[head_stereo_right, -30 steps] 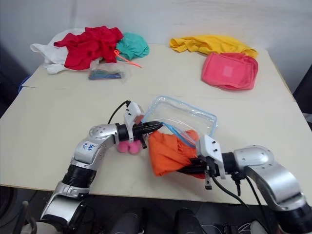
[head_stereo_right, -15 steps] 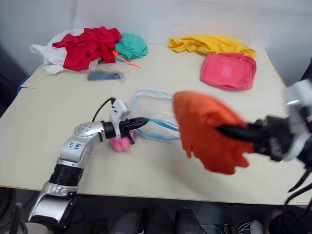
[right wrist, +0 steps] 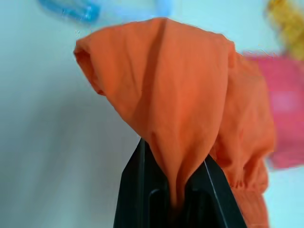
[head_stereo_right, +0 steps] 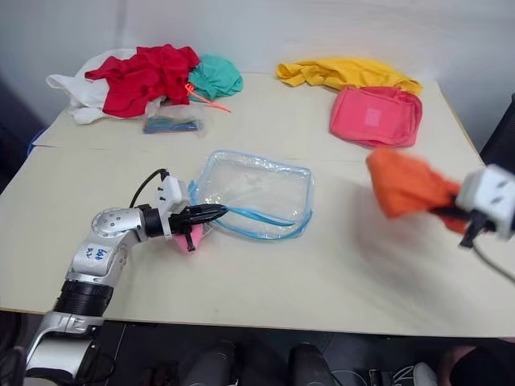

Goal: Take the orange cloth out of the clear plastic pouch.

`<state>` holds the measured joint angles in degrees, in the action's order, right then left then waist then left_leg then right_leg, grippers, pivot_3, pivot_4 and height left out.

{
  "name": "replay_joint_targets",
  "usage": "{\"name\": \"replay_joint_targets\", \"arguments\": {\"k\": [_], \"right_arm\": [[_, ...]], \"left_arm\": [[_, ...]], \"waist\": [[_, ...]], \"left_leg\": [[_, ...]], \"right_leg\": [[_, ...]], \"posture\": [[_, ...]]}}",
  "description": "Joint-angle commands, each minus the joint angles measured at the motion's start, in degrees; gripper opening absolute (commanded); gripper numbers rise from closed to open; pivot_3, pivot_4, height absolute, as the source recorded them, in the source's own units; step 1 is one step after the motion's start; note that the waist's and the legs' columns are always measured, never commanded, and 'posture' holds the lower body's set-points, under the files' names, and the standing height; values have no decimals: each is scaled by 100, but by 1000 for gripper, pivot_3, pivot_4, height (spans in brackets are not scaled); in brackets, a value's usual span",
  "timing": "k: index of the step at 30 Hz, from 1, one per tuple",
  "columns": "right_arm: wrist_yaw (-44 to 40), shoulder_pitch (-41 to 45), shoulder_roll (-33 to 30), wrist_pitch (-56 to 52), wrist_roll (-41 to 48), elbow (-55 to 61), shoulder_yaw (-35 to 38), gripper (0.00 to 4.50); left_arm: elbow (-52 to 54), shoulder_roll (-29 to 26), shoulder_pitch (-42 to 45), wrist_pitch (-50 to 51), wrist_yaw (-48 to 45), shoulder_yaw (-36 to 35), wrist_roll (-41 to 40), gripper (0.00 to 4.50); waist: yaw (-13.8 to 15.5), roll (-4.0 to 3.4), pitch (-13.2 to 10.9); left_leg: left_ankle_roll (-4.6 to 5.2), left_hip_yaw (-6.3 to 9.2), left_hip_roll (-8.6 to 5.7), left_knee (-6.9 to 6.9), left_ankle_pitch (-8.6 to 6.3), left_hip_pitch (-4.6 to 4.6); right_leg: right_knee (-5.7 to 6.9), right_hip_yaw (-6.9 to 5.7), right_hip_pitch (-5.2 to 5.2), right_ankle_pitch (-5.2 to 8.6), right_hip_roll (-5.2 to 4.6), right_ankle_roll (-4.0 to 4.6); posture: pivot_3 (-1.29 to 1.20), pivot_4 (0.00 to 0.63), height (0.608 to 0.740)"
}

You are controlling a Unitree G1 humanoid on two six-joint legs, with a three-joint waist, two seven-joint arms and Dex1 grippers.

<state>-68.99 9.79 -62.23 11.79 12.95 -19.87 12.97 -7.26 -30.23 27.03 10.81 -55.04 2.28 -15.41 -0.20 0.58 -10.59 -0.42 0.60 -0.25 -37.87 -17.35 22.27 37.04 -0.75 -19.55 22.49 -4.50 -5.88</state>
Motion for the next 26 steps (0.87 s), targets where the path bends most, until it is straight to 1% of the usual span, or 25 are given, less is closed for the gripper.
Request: {"name": "replay_joint_targets", "arguments": {"k": [1, 3, 4, 5, 6, 8, 10, 11, 12, 13, 14, 15, 17, 20, 22, 24, 26], "right_arm": [[-89, -70, 151, 353, 25, -57, -14, 1118], [-159, -206, 322, 385, 327, 141, 151, 1862], [-169, -262, 378, 368, 457, 226, 233, 2244], [-349, -495, 331, 402, 629, 403, 394, 2531], [-502, -753, 274, 161, 866, 650, 581, 2922], [-608, -1221, 240, -429, 1424, 1298, 1097, 3612], [-465, -1491, 244, -1145, 1921, 1939, 1550, 4352], [-392, -1579, 250, -1430, 2111, 2202, 1729, 4500], [-294, -1720, 242, -2070, 2652, 2628, 1950, 4500], [-224, -1804, 243, -2546, 3029, 2928, 2106, 4500], [-158, -1913, 303, -2844, 3291, 3298, 2171, 4500], [-137, -2040, 419, -2932, 3365, 3643, 2109, 4500], [25, -2130, 793, -2751, 3176, 4102, 1703, 4500], [140, -2101, 1335, -2126, 2522, 4221, 1088, 4500], [127, -2087, 1683, -1542, 2052, 3982, 829, 4500], [62, -2101, 1913, -714, 1438, 3438, 634, 4500], [93, -2080, 2062, -449, 1283, 3028, 565, 4500]], "left_arm": [[163, -61, -189, 153, -22, 25, -17, 435], [244, -82, -246, 362, 16, -38, -94, 952], [283, -85, -268, 438, -9, -66, -157, 1285], [398, -114, -324, 541, -130, -151, -338, 1544], [527, -158, -385, 573, -265, -242, -506, 1913], [901, -346, -557, 812, -669, -478, -1019, 2510], [1082, -570, -670, 727, -883, -673, -1180, 3164], [1147, -679, -708, 763, -964, -773, -1292, 3466], [1177, -843, -727, 745, -1021, -945, -1359, 3782], [1190, -958, -732, 756, -1060, -1053, -1413, 4104], [1131, -1117, -746, 555, -1045, -1162, -1275, 4361], [1040, -1300, -817, 248, -1074, -1222, -1049, 4361], [823, -1649, -1139, -151, -1146, -1285, -669, 4361], [836, -1880, -1801, -232, -1308, -1556, -769, 4361], [1037, -1953, -2303, -413, -1258, -1755, -712, 4361], [1302, -1920, -2790, -575, -1153, -2009, -711, 4361], [1478, -1842, -3106, -697, -1025, -2169, -717, 4361]], "waist": [[-4, -25, 1], [-13, -41, 1], [-22, -42, 2], [-17, -43, 2], [-3, -44, 3], [14, -44, 2], [5, -44, 2], [2, -44, 2], [6, -44, 2], [8, -45, 2], [9, -44, 2], [9, -43, 1], [5, -34, 6], [-15, -32, 8], [-3, -35, 6], [19, -34, 6], [37, -33, 6]], "left_leg": [[0, -1, 0, -1, 0, 0], [0, -11, 0, -2, 0, -1], [0, -15, 2, -2, 0, -7], [0, -14, 5, -2, 0, -10], [0, -12, 5, -4, 0, -11], [0, -2, 5, -3, 0, -9], [0, 5, 6, -2, 0, -2], [0, 4, 5, -3, 0, -1], [0, 5, 4, -4, 0, -6], [0, 7, 4, -6, 0, -6], [0, 13, 5, -6, 0, -8], [-1, 20, 5, -6, 0, -8], [-1, 25, 5, 1, -1, -7], [2, 22, 2, 13, -5, -9], [8, 18, -4, 17, -8, -3], [10, 21, -4, 15, -9, 2], [13, 23, -7, 10, -11, 2]], "right_leg": [[2, 1, 0, 0, 0, 0], [3, 4, -3, 0, 2, 0], [2, 4, -2, 0, 4, 0], [-1, 6, 1, 0, 6, 0], [0, 11, 3, 0, 6, 0], [-3, 5, 10, 0, 5, 0], [-1, 1, 11, 0, 5, 0], [-5, 2, 9, 0, 3, 0], [-12, 2, 13, 0, 3, 0], [-10, 1, 14, 0, 2, 0], [-10, -1, 18, 0, 3, 0], [-11, -6, 19, 0, 3, 0], [-21, -12, 23, 0, 3, 0], [-27, -7, 25, 0, 0, 0], [-20, -4, 18, 0, -6, 0], [-22, -2, 15, 0, -8, 0], [-37, -3, 19, 0, -16, 0]], "posture": [[0, 150, 740], [0, 150, 740], [0, 150, 740], [0, 150, 740], [0, 150, 740], [0, 150, 740], [0, 150, 740], [0, 150, 740], [0, 150, 740], [0, 150, 740], [0, 150, 740], [0, 150, 740], [0, 150, 740], [0, 150, 740], [0, 150, 740], [0, 150, 740], [0, 150, 740]]}}
